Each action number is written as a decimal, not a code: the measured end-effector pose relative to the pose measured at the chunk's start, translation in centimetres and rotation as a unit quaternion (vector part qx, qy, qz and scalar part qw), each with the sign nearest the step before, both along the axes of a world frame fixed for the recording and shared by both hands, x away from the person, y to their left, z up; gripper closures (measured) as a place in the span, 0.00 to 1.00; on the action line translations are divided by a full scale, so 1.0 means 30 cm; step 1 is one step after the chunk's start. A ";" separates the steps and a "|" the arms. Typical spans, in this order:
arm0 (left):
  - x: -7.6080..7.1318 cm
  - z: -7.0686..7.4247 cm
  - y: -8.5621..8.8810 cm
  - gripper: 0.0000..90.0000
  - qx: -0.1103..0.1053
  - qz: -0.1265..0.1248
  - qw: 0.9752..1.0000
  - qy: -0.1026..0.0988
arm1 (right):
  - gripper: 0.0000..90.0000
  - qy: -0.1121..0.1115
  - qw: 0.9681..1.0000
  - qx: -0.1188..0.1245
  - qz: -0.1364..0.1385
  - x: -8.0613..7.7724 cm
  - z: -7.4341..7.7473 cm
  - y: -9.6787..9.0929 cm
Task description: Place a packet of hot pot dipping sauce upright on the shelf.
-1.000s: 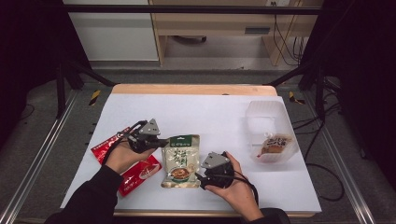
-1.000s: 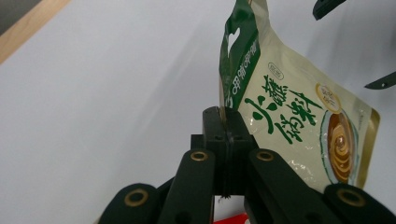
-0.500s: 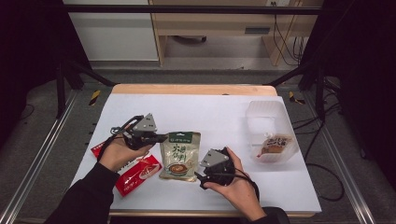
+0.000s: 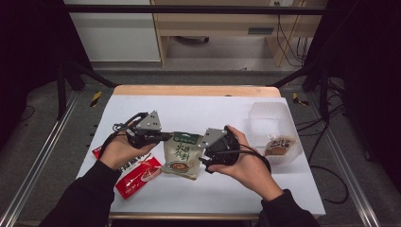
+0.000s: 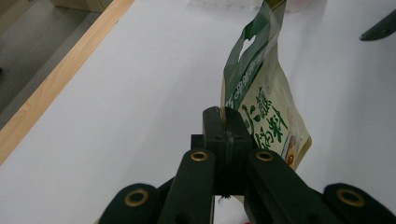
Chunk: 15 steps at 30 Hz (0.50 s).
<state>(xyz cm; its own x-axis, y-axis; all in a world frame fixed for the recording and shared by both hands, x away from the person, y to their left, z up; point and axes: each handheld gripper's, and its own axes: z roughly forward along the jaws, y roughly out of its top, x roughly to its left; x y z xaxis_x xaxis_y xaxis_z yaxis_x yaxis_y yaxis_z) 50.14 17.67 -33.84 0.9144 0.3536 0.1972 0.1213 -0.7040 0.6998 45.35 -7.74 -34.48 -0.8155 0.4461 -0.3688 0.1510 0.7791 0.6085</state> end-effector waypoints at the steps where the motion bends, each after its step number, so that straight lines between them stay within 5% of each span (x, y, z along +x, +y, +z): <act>1: -0.002 0.001 -0.004 1.00 -0.001 -0.003 1.000 0.000 | 0.16 0.003 1.000 -0.002 0.001 0.005 0.013 0.001; 7: -0.016 0.021 -0.012 1.00 0.004 -0.011 1.000 -0.004 | 0.19 0.026 1.000 -0.011 0.013 0.038 0.053 0.003; 15: -0.050 0.041 -0.031 1.00 0.007 -0.021 1.000 -0.013 | 0.35 0.037 0.998 -0.024 0.044 0.048 0.091 0.025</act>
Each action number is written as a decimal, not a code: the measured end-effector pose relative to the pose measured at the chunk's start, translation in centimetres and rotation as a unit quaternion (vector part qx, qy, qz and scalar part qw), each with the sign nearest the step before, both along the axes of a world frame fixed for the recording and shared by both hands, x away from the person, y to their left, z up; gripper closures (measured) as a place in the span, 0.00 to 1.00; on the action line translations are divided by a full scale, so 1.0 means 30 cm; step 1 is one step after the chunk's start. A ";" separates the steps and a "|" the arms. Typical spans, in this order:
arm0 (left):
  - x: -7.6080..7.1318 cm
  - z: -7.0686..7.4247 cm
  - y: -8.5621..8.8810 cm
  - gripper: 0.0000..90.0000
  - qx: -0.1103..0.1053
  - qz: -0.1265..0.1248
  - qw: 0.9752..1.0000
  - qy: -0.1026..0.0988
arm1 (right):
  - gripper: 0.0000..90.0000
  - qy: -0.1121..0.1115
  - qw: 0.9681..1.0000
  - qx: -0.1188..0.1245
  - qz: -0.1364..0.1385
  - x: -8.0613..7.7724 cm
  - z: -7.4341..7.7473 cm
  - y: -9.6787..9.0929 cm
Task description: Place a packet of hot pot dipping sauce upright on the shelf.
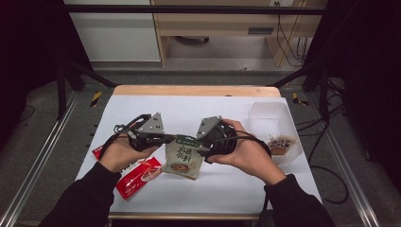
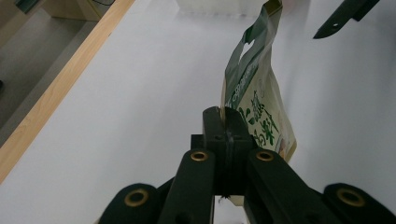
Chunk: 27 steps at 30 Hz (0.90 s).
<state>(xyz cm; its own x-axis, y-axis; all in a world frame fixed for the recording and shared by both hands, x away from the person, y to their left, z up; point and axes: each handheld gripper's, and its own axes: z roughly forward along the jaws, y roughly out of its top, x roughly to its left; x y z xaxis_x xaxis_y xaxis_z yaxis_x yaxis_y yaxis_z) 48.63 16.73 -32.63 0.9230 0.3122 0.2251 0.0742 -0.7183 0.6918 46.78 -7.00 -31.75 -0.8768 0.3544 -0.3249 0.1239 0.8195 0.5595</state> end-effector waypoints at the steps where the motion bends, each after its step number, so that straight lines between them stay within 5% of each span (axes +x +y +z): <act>1: -0.002 0.001 -0.001 1.00 -0.001 0.000 1.000 -0.001 | 0.36 0.003 1.000 0.001 0.000 0.003 -0.002 0.004; 18: -0.030 0.018 -0.012 1.00 -0.009 -0.017 1.000 -0.003 | 0.74 0.075 0.996 -0.023 0.030 0.051 -0.054 0.057; 27: -0.025 0.019 -0.008 1.00 -0.014 -0.017 1.000 0.005 | 0.99 0.087 0.995 -0.037 0.033 0.065 -0.061 0.061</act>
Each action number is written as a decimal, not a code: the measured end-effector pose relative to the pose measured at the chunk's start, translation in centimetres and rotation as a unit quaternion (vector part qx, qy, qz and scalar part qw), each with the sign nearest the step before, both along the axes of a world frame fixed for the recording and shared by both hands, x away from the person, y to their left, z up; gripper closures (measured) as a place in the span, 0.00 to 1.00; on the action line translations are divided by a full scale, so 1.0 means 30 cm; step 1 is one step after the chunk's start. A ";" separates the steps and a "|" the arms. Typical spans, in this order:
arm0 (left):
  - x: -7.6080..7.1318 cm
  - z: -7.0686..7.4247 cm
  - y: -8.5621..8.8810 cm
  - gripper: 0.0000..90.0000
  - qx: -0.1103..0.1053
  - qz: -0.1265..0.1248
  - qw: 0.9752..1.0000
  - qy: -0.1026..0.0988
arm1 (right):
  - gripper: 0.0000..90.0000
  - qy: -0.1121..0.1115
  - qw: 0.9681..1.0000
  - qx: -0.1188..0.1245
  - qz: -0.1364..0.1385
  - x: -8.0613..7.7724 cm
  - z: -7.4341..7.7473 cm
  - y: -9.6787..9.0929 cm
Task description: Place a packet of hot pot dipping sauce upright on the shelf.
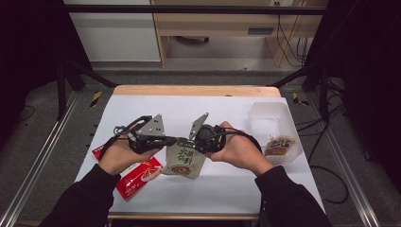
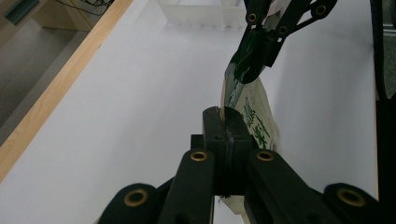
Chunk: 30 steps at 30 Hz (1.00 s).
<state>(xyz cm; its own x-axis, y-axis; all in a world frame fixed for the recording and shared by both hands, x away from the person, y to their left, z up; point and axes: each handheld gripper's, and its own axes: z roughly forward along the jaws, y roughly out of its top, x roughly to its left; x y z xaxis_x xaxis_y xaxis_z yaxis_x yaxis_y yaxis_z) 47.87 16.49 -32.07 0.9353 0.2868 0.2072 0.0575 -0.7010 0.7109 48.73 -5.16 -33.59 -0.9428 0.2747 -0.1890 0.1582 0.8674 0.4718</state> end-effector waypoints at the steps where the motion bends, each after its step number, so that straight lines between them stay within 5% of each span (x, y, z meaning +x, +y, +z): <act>1: 0.002 -0.002 0.003 1.00 -0.002 0.001 1.000 0.002 | 1.00 0.002 1.000 0.002 -0.001 0.000 0.000 0.002; 3: 0.008 -0.004 0.012 0.96 -0.006 0.000 1.000 0.004 | 1.00 0.003 1.000 0.001 0.000 0.000 0.001 0.004; 5: 0.012 -0.006 0.031 0.88 -0.034 0.012 0.999 0.001 | 1.00 0.005 1.000 -0.006 0.002 0.002 0.002 0.007; 8: 0.011 -0.013 0.061 0.62 -0.060 0.019 0.998 0.004 | 1.00 0.008 1.000 -0.004 0.004 0.006 0.008 0.010; 9: 0.008 -0.020 0.072 0.62 -0.063 0.021 0.998 0.003 | 1.00 0.008 1.000 -0.004 0.004 0.006 0.008 0.010; 13: -0.007 -0.069 0.118 0.37 -0.073 0.045 0.996 0.005 | 1.00 0.008 1.000 -0.010 0.016 0.016 0.027 0.014; 17: -0.019 -0.128 0.163 0.26 -0.078 0.064 0.995 0.016 | 1.00 0.004 0.999 -0.035 0.017 0.025 0.039 0.023; 24: -0.014 -0.259 0.240 0.13 -0.099 0.130 0.985 0.048 | 1.00 -0.006 0.999 -0.037 0.017 0.038 0.100 0.001; 30: 0.002 -0.308 0.286 0.10 -0.108 0.170 0.978 0.054 | 1.00 -0.015 0.999 -0.045 0.018 0.045 0.151 -0.039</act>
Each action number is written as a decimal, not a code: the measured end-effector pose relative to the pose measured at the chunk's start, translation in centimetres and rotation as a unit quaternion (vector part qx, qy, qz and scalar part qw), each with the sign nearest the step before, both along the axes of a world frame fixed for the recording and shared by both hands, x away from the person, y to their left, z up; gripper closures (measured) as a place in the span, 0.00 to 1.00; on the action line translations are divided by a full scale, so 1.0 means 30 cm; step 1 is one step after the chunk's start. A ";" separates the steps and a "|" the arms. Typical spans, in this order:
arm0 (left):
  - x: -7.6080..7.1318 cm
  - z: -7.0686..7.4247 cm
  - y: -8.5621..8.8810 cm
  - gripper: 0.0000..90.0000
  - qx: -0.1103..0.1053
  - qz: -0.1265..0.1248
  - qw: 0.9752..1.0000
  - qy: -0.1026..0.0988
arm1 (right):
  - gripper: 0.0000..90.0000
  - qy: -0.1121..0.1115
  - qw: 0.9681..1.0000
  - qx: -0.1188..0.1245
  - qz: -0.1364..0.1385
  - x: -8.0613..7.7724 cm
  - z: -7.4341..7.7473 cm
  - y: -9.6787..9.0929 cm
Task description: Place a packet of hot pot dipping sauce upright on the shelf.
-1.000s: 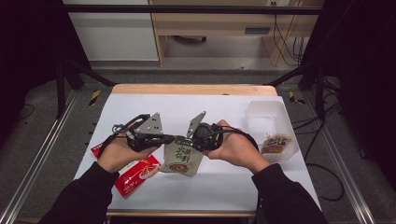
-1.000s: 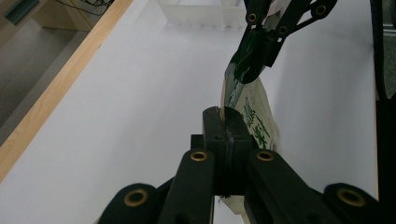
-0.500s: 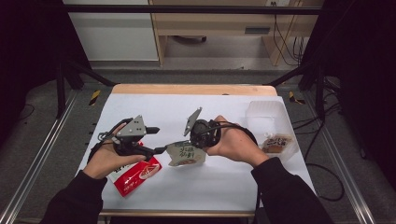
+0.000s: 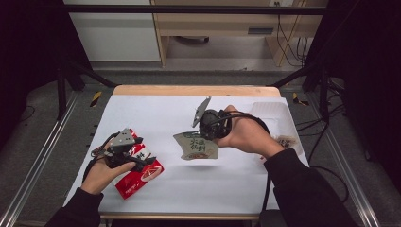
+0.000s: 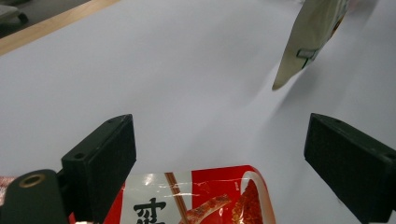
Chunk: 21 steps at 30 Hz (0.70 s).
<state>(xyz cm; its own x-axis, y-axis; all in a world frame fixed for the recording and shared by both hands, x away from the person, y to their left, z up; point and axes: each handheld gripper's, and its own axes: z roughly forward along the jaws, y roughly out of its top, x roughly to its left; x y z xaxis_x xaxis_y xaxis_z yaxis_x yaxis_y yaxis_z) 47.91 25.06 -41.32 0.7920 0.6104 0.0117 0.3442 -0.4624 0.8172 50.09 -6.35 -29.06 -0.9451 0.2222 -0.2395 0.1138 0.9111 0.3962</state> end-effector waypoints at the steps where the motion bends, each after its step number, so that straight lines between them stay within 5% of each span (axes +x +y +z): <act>1: -0.001 -0.013 0.006 0.10 -0.001 0.003 1.000 0.001 | 1.00 -0.003 1.000 -0.003 -0.002 -0.001 0.010 -0.009; 6: -0.007 -0.041 0.016 0.09 0.024 0.011 1.000 0.001 | 1.00 -0.018 1.000 0.002 -0.007 0.004 0.049 -0.070; 21: -0.041 -0.070 0.055 0.08 0.019 0.030 0.999 -0.003 | 1.00 -0.041 0.998 0.029 -0.025 0.060 0.076 -0.197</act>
<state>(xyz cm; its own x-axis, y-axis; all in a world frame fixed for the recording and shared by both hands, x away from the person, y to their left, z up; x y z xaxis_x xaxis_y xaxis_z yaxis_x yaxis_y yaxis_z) 46.69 26.70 -43.43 0.7545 0.6550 0.0404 0.3671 -0.4723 0.8014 51.89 -12.26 -26.77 -0.9102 0.2852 -0.3004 0.1244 0.8800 0.4585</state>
